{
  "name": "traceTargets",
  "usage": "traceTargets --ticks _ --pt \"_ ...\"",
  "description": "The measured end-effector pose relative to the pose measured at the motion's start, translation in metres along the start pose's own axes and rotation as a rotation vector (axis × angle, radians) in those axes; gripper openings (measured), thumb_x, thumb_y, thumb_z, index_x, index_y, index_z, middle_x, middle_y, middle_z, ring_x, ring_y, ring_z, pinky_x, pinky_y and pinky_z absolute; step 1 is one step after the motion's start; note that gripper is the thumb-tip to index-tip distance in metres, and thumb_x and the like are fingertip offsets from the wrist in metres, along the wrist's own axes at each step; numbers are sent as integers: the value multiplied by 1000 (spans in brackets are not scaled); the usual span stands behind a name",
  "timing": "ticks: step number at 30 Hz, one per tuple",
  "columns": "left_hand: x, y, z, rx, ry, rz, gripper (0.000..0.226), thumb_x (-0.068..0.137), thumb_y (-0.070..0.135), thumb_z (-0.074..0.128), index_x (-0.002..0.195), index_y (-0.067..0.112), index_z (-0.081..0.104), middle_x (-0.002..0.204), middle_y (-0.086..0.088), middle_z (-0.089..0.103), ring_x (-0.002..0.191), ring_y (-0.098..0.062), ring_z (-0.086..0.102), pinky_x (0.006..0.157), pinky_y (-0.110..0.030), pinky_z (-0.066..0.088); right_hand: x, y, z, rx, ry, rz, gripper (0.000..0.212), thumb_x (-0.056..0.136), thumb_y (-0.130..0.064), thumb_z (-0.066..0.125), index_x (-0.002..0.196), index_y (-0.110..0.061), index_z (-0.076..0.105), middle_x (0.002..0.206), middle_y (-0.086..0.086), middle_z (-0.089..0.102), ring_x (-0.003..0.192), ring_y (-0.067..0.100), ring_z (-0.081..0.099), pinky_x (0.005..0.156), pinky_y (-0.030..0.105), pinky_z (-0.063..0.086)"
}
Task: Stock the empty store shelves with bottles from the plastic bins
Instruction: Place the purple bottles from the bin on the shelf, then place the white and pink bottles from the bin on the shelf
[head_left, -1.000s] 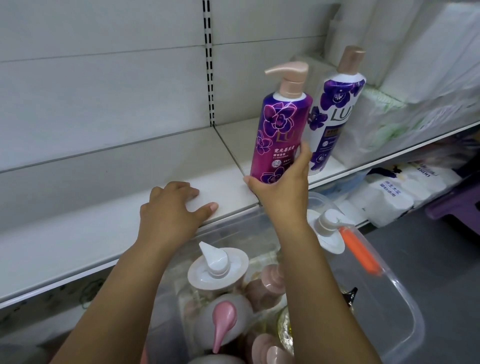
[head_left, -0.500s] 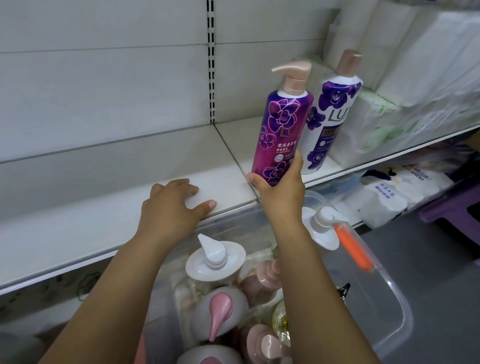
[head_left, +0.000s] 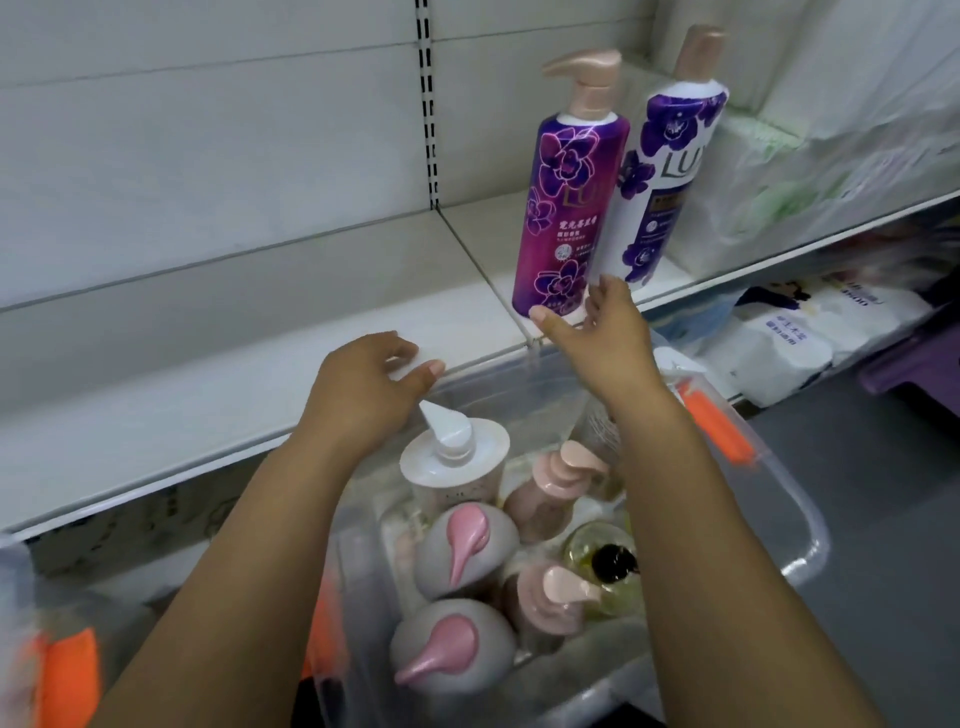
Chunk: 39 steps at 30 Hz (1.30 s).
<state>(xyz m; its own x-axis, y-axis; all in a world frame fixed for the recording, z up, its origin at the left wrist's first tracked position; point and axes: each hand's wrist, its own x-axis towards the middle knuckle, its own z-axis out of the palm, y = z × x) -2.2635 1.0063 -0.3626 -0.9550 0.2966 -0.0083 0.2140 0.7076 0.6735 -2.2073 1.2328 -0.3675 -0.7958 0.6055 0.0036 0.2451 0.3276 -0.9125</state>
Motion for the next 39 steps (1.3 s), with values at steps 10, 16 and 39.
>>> traceTargets --ticks 10,16,39 --pt "-45 -2 -13 -16 18 88 47 106 38 42 98 3 70 92 -15 70 88 -33 60 78 -39 45 -77 -1 -45 2 -6 -85 32 89 -31 75 116 -14 68 109 -5 71 103 7 67 98 35 55" --pt "-84 -10 -20 -49 -36 130 41 103 45 45 112 13 69 107 -6 70 101 -29 61 89 -41 48 -140 17 -56 13 33 -23 27 88 -32 77 109 -18 72 99 -9 73 96 5 68 96 31 55" --pt "-102 -9 9 -5 -129 206 48 78 46 78 118 24 62 111 9 64 101 -15 58 79 -27 43 -172 34 -82 -16 -239 58 57 63 -48 84 111 -21 72 100 -8 75 95 8 70 86 27 56"
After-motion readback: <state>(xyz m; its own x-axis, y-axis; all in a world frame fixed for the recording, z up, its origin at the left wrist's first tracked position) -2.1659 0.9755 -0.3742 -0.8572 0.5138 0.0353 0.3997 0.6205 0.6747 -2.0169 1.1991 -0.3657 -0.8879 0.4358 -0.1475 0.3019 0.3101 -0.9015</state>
